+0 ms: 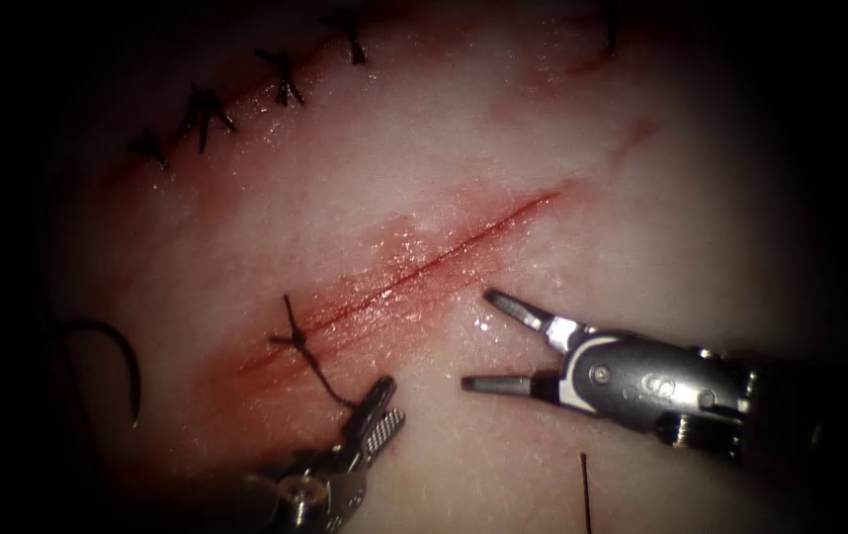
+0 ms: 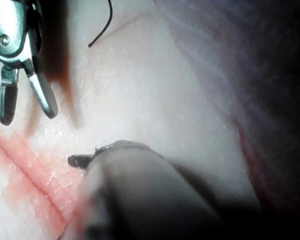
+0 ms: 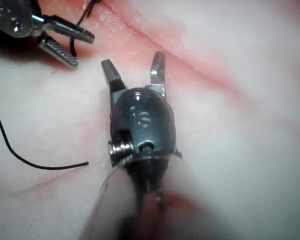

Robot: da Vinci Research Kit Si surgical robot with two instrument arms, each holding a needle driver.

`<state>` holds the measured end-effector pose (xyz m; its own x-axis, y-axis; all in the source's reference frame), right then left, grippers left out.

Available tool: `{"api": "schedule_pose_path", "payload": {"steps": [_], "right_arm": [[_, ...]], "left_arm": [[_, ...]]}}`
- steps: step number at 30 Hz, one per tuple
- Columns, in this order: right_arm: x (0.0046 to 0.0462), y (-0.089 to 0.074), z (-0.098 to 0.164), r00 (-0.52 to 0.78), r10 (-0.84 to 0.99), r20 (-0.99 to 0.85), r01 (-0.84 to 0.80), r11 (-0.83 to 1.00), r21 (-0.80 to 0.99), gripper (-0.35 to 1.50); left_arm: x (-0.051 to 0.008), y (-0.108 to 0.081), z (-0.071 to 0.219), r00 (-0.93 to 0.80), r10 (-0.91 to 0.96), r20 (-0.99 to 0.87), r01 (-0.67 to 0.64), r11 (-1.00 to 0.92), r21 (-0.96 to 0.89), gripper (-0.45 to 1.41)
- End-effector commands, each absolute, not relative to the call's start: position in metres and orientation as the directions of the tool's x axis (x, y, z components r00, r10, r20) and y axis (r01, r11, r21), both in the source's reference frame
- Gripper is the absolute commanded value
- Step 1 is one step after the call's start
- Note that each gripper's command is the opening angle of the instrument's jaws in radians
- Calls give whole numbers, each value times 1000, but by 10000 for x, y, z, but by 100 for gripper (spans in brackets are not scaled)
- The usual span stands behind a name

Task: Wound Closure
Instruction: Pull suture tail taut with left hand

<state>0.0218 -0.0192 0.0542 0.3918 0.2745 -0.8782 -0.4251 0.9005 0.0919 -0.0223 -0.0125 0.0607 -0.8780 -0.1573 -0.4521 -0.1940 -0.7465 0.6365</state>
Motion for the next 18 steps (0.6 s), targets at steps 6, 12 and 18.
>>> {"api": "schedule_pose_path", "payload": {"steps": [6, 12, 18], "right_arm": [[227, -191, 549, 390, 271, -880, -425, 901, 89, 118], [227, -191, 549, 390, 271, -880, -425, 901, 89, 118], [227, -192, 549, 390, 270, -880, -425, 901, 89, 118]], "left_arm": [[-225, -123, 611, -880, -160, -448, -188, -748, 636, 10], [-225, -129, 612, -884, -167, -436, -170, -755, 634, 46], [-223, -126, 615, -886, -164, -434, -170, -756, 633, 42]]}}
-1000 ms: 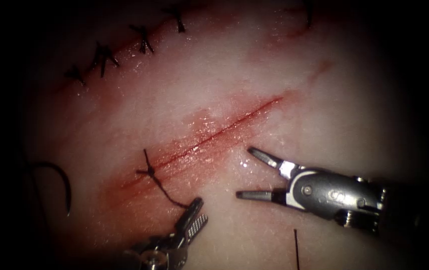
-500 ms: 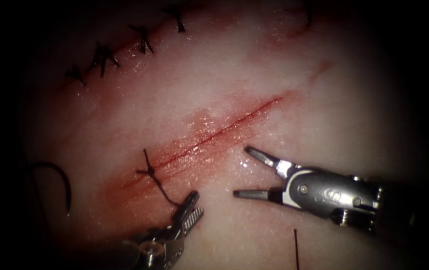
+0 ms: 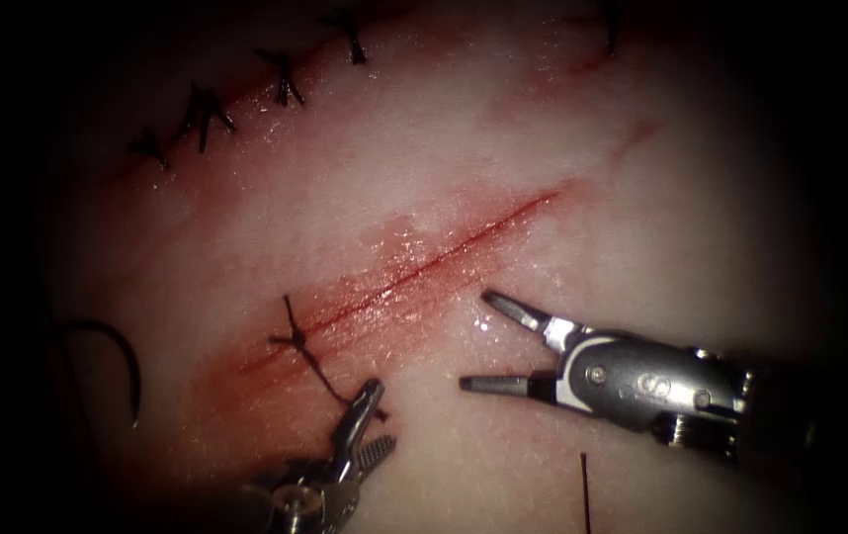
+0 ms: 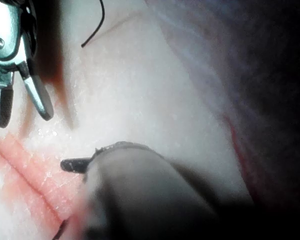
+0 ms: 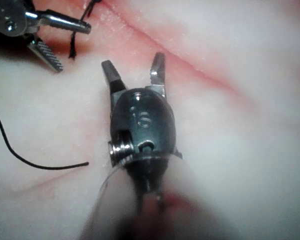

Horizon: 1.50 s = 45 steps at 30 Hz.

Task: Wound Closure
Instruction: Pull suture tail taut with left hand

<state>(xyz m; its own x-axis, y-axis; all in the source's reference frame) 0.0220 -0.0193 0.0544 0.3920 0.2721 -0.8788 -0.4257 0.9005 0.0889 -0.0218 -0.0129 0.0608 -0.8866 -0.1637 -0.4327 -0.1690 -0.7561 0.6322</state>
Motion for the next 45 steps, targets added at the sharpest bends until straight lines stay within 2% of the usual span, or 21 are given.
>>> {"api": "schedule_pose_path", "payload": {"steps": [1, 4, 5, 6, 7, 8, 13, 18, 23, 32, 45], "right_arm": [[227, -192, 549, 390, 270, -880, -425, 901, 89, 118], [227, -192, 549, 390, 270, -880, -425, 901, 89, 118], [227, -193, 549, 389, 270, -881, -424, 901, 89, 118], [227, -193, 549, 390, 270, -881, -424, 901, 88, 118], [227, -193, 549, 390, 270, -881, -424, 901, 88, 118], [227, -193, 549, 390, 270, -881, -424, 901, 88, 118], [228, -194, 548, 390, 269, -881, -424, 901, 88, 118], [232, -195, 552, 351, 249, -903, -365, 924, 113, 105], [258, -194, 568, 242, 165, -956, -198, 973, 118, 105], [318, -188, 603, 75, -65, -995, -11, 998, -66, 116], [359, -190, 618, 0, -143, -990, -14, 990, -143, 116]], "left_arm": [[-223, -125, 615, -886, -163, -433, -170, -756, 632, 39], [-222, -123, 618, -887, -163, -433, -170, -756, 633, 20], [-222, -122, 621, -887, -162, -432, -170, -755, 633, 2], [-221, -122, 622, -887, -164, -431, -167, -757, 632, -8], [-221, -121, 623, -890, -172, -423, -152, -761, 630, -32], [-220, -122, 624, -888, -170, -428, -151, -770, 620, -45], [-216, -122, 622, -851, -231, -471, -102, -807, 582, -45], [-206, -126, 613, -810, -266, -522, -86, -827, 556, -45], [-194, -125, 591, -754, -284, -593, -97, -844, 528, -45], [-187, -115, 560, -712, -294, -638, -99, -857, 505, -45], [-185, -113, 558, -711, -292, -639, -99, -859, 503, -45]]}}
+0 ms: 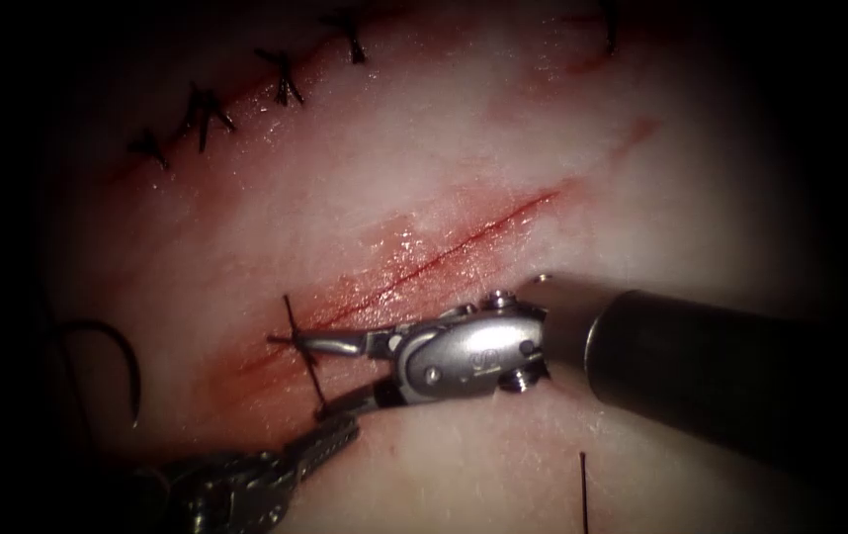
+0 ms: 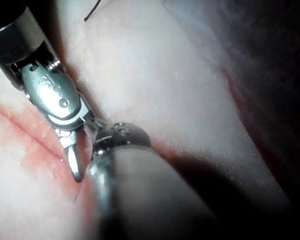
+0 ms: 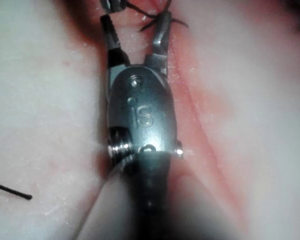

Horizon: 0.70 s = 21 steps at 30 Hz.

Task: Wound Closure
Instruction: Pull suture tail taut with left hand

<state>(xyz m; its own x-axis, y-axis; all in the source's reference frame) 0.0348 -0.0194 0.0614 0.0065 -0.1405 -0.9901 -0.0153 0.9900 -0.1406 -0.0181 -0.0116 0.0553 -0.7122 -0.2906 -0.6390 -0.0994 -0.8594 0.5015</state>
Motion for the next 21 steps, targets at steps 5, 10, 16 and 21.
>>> {"api": "schedule_pose_path", "payload": {"steps": [5, 10, 16, 21], "right_arm": [[377, -192, 615, -9, -159, -987, -12, 987, -159, 116], [387, -194, 617, -16, -170, -985, -8, 985, -170, 116], [405, -197, 623, -25, -181, -983, -3, 983, -181, 115], [409, -206, 625, -34, -191, -981, 7, 982, -191, 115]], "left_arm": [[-186, -113, 557, -713, -291, -638, -100, -859, 503, -45], [-186, -113, 556, -713, -290, -638, -100, -859, 503, -45], [-186, -114, 555, -714, -290, -637, -100, -858, 503, -45], [-186, -115, 555, -714, -291, -637, -100, -858, 504, -45]]}}
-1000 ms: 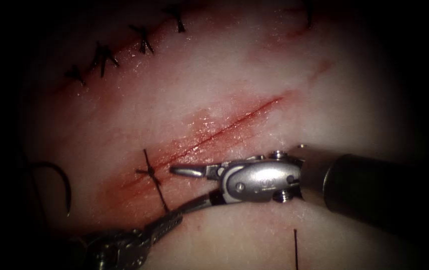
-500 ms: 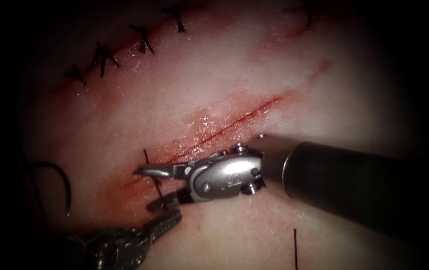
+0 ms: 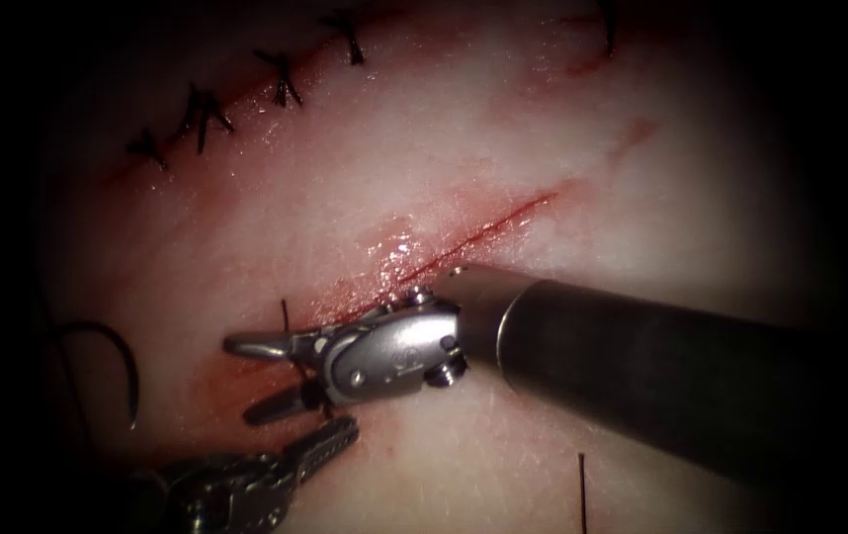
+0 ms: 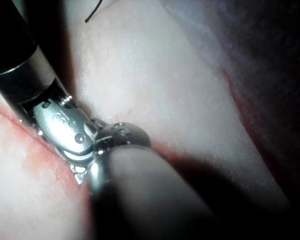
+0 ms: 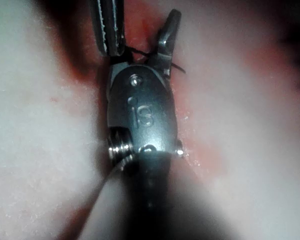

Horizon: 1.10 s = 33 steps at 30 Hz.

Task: Wound Closure
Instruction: Pull suture tail taut with left hand, then trim suture tail with blades on right needle holder tool

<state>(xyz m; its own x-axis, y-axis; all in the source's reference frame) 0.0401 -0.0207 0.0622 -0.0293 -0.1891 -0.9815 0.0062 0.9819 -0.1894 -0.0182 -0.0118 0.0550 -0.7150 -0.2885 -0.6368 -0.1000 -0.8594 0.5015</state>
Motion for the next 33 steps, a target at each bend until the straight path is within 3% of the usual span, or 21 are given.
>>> {"api": "schedule_pose_path", "payload": {"steps": [1, 8, 13, 20, 27, 28, 30, 31, 33], "right_arm": [[409, -206, 625, -34, -190, -981, 7, 982, -191, 113], [408, -204, 614, -43, -183, -982, 3, 983, -184, 108], [408, -203, 602, -57, -177, -983, -11, 984, -176, 120], [408, -202, 605, -52, -178, -983, -19, 984, -177, 121], [407, -202, 612, -42, -181, -983, -24, 983, -180, 110], [407, -203, 612, -40, -182, -983, -24, 983, -181, 88], [405, -206, 611, -73, -184, -980, 7, 983, -185, -18], [405, -206, 611, -70, -182, -981, 20, 983, -184, -35], [403, -205, 610, -73, -181, -981, 29, 983, -183, -35]], "left_arm": [[-186, -115, 555, -714, -291, -636, -100, -858, 504, -45], [-186, -115, 554, -713, -292, -638, -100, -858, 504, -45], [-187, -115, 555, -713, -291, -638, -100, -858, 504, -45], [-188, -117, 555, -715, -292, -636, -100, -857, 505, -45], [-189, -119, 554, -714, -293, -636, -100, -856, 506, -45], [-189, -119, 554, -714, -293, -636, -100, -856, 506, -45], [-189, -119, 554, -714, -293, -636, -100, -856, 506, -45], [-189, -119, 554, -714, -293, -636, -100, -856, 506, -45], [-189, -119, 554, -714, -293, -636, -100, -856, 506, -45]]}}
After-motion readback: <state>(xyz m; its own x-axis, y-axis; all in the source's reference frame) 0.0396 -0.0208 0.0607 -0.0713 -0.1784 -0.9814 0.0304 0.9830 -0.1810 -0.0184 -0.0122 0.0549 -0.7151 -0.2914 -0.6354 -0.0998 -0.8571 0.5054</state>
